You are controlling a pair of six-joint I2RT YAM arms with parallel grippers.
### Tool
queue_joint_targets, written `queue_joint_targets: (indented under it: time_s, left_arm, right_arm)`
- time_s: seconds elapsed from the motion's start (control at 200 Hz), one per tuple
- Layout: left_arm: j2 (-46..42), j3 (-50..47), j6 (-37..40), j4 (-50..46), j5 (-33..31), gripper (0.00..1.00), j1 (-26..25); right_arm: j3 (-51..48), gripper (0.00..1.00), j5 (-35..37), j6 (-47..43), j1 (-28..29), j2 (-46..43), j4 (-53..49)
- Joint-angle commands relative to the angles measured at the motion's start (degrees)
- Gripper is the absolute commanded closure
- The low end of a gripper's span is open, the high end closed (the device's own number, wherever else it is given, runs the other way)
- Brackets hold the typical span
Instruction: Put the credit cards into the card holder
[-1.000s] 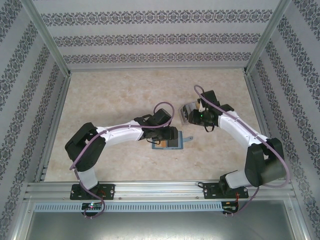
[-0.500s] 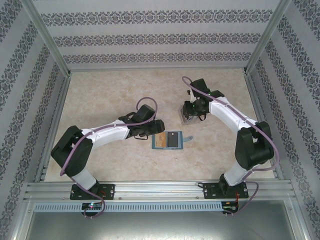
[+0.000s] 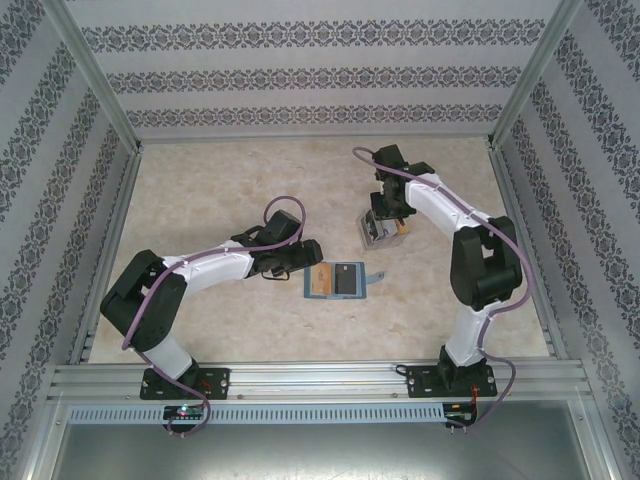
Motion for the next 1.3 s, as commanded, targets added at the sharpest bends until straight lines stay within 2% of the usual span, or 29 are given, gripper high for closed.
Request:
queue_joint_targets:
  time_s: [0.0, 0.315, 0.515, 0.719, 1.294]
  left_arm:
    - [-1.4, 0.4, 0.1, 2.0, 0.5, 0.13, 0.3]
    - [-1.1, 1.2, 0.9, 0.5, 0.7, 0.11, 0.3]
    - [-1.5, 0.7, 0.5, 1.0, 0.7, 0.11, 0.3]
    - [-1.3, 1.1, 0.6, 0.5, 1.0, 0.11, 0.3]
    - [-0.2, 1.4, 0.2, 0.5, 2.0, 0.11, 0.3]
  right_arm:
    - [2.4, 0.65, 5.9, -2.3, 1.0, 2.2, -3.2]
    - [3.5, 0.63, 10.6, -3.7, 2.6, 6.8, -3.4]
    - [2.9, 0.62, 19.8, -4.5, 4.7, 6.5, -2.9]
    - [1.9, 0.62, 20.5, -4.3, 4.7, 4.6, -2.3]
    - [0.7, 0.79, 20.1, -4.1, 4.3, 2.8, -1.6]
